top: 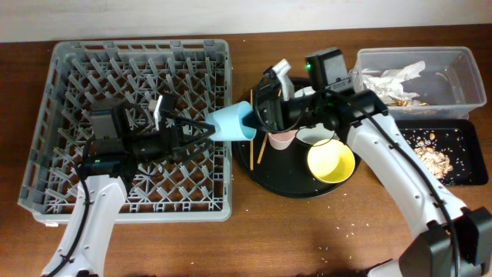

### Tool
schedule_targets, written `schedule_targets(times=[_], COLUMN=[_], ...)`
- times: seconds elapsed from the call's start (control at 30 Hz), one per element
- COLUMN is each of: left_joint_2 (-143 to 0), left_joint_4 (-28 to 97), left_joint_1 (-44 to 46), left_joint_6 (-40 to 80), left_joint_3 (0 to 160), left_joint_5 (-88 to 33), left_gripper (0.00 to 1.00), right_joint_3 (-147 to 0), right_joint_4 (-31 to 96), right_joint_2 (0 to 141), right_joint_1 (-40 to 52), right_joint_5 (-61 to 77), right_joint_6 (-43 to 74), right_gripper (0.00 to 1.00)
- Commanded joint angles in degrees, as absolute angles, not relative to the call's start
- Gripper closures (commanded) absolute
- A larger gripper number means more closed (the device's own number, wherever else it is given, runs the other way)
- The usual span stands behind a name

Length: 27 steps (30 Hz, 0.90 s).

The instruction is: Sort waste into correct bins and load items into the dishwasher rack

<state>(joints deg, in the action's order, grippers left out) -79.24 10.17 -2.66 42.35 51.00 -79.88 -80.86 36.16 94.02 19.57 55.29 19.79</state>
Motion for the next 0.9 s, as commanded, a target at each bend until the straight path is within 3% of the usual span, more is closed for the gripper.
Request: schedule_targets(times=[0.0,0.13,0.2,0.47,0.57,0.77,0.87], left_joint_2=[-79.4,-79.4,-79.4,-79.4,-79.4,-79.4,-79.4], left_joint_4=[9.9,9.9,9.9,9.8,9.8,9.4,9.4], left_joint_1=[-2.8,-2.8,-2.8,-2.8,-2.8,-2.8,-2.8], left_joint_6=[44.4,45.6,45.6,45.6,45.6,45.6,45.6], left_joint_3=[51.6,51.6,51.6,51.6,51.6,51.6,51.6], left_joint_5=[-79.7,-79.7,-79.7,-79.6,-79.6,-79.7,-79.7], left_gripper=[0.04,0.11,0.19,0.18,0.01,0.02,0.11], right_joint_3=[-81.9,-81.9,-81.9,-81.9,-81.9,-81.9,-81.6], right_joint_4=[33.9,29.5,27.4,26.1,26.1,26.2,26.2], right_joint_2=[95.5,98.1,99.3,99.8,99.8,99.8,99.8], right_joint_1=[21.8,24.0,25.0,28.2,29.1,29.3,29.2], right_joint_5=[57.0,57.1,58.4,58.7,59.2,60.9,60.8], right_joint_6=[21.8,24.3,24.8,25.2,25.2,25.2,25.1], right_gripper=[0.96,0.96,0.96,0.96,0.96,0.96,0.96])
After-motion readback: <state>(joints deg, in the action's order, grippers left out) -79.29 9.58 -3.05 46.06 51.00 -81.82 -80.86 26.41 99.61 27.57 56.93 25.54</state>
